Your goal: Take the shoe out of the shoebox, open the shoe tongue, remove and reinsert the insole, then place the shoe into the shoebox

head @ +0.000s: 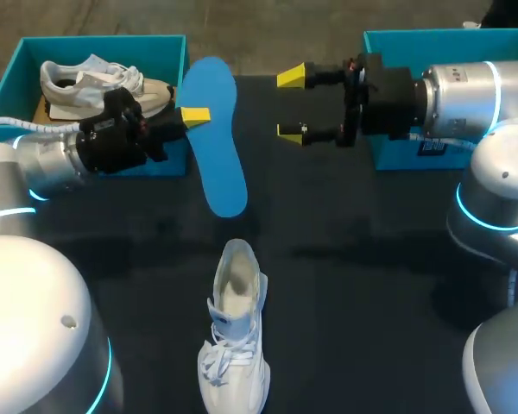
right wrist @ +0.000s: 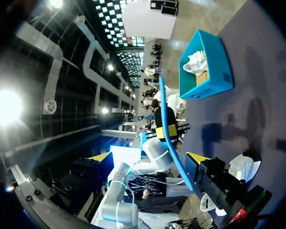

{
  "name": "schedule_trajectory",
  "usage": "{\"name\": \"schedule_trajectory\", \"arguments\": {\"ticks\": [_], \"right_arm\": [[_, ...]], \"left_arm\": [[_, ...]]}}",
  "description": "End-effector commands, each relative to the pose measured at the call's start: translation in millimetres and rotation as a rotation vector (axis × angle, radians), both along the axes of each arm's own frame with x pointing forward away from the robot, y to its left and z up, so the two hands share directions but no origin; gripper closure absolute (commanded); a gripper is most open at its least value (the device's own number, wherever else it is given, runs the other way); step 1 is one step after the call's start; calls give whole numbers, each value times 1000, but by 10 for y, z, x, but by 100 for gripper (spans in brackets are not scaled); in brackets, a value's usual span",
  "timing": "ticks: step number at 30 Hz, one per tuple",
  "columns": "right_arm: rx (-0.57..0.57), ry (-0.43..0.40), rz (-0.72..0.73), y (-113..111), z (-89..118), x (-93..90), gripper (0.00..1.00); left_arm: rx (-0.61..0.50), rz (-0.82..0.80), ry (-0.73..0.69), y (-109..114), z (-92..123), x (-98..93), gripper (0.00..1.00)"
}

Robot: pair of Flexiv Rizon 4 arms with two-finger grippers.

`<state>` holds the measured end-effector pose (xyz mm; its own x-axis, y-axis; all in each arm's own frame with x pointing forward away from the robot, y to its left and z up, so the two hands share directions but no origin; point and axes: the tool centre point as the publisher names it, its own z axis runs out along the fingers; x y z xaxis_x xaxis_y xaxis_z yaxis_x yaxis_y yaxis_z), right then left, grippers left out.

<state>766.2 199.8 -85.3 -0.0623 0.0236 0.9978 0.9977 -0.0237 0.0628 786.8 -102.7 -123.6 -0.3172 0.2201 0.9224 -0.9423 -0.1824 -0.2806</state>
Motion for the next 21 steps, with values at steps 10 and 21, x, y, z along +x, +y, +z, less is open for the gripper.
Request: {"name": "schedule_trajectory", "arguments": {"ticks": [10, 21], "right_arm": [[-5, 1, -1, 24, 13, 8, 0], [-5, 1, -1, 24, 13, 8, 0]], "left_arm": [[136, 313, -1239, 112, 237, -95, 100], [315, 409, -2012, 85, 211, 203, 100]]}}
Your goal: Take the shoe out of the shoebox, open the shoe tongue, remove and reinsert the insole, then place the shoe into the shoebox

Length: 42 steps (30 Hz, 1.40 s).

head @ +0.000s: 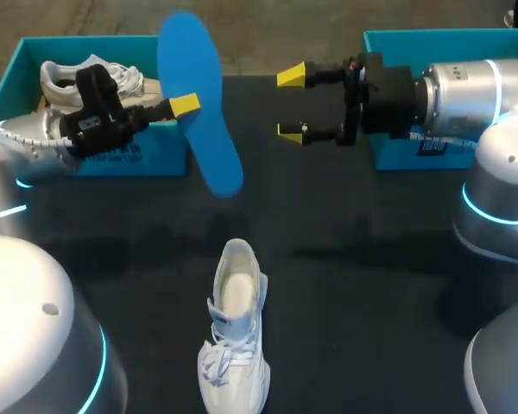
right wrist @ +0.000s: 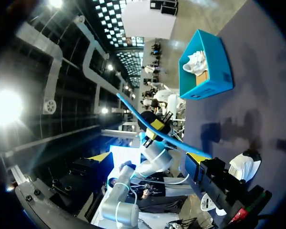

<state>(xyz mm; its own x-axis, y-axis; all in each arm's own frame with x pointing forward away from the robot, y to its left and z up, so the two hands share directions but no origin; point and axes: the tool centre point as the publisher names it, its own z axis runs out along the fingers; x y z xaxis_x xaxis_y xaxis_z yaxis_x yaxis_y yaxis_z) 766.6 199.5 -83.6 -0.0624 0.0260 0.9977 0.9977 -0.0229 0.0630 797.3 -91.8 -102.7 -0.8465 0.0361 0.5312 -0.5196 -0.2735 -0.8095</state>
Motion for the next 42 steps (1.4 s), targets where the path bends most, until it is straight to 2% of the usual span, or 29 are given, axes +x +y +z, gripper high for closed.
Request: {"name": "schedule_trajectory", "arguments": {"ticks": [1, 4, 7, 11, 15, 19, 42], "right_arm": [[-2, 1, -1, 27, -4, 4, 0], [-2, 1, -1, 27, -4, 4, 0], [-2, 1, -1, 27, -4, 4, 0], [-2, 1, -1, 27, -4, 4, 0], [-2, 1, -1, 27, -4, 4, 0], [-2, 1, -1, 27, -4, 4, 0], [-2, 1, -1, 27, -4, 4, 0]], "left_arm": [[283, 255, -1410, -21, 10, 119, 100], [341, 240, -1650, -8, 4, 203, 100], [347, 205, -1762, 4, -11, 259, 100], [317, 152, -1908, 38, -72, 325, 100], [170, 176, -2055, 42, -64, 289, 100], [175, 184, -2188, 42, -64, 289, 100], [175, 185, -2198, 42, -64, 289, 100]]}}
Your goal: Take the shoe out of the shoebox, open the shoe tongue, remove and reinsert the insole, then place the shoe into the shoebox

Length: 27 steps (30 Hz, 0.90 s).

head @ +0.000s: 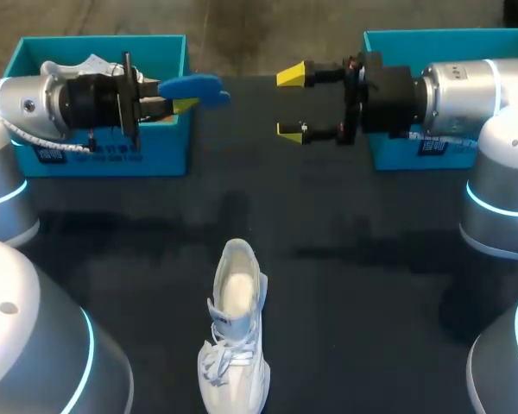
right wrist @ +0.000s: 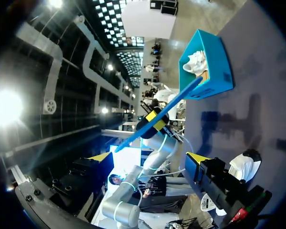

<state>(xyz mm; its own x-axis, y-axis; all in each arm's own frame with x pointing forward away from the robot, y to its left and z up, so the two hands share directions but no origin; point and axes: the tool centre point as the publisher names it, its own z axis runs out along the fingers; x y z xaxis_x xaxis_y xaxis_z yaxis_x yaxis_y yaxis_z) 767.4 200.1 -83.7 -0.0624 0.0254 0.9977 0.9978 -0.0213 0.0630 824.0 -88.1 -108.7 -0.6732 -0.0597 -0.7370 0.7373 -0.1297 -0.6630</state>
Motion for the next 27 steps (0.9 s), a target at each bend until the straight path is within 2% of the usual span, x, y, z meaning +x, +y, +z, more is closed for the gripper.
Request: {"name": "schedule_trajectory", "arguments": {"ticks": [1, 16, 27], "right_arm": [[-3, 1, -3, 21, -3, -4, 0], [-3, 1, -3, 21, -3, -4, 0], [-3, 1, -3, 21, -3, -4, 0]], "left_arm": [[57, 37, -813, 5, -4, 21, 100], [57, 37, -813, 5, -4, 21, 100], [79, 26, -865, -193, -8, -44, 100]]}}
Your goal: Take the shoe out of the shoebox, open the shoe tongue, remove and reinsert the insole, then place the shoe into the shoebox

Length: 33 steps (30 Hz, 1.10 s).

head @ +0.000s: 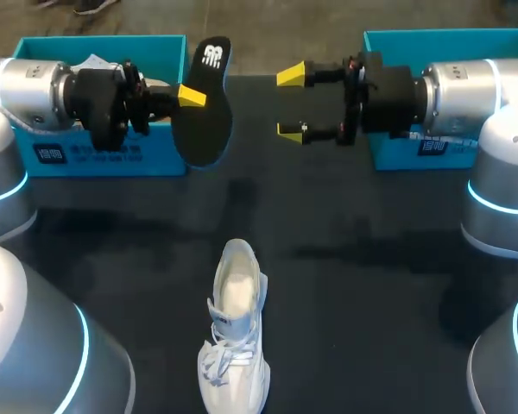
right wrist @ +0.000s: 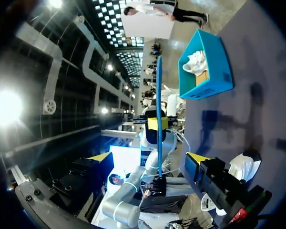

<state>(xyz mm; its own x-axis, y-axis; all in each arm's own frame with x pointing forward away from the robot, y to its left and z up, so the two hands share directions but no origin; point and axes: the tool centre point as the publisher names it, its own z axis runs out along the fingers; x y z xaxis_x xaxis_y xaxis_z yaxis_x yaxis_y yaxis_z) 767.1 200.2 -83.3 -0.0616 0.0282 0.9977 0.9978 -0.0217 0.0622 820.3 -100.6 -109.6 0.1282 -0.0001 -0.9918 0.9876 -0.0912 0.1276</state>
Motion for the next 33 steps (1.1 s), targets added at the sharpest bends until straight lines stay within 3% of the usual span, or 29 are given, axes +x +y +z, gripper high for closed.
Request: {"name": "schedule_trajectory", "arguments": {"ticks": [1, 19, 33], "right_arm": [[0, 0, -2, 20, -7, 0, 0], [0, 0, -2, 20, -7, 0, 0], [-16, -7, 23, 33, -3, 9, 0]], "left_arm": [[6, 13, 6, -82, -3, -11, 100], [43, 71, 49, -295, -130, -72, 100], [42, 73, 53, -326, -139, -72, 100]]}}
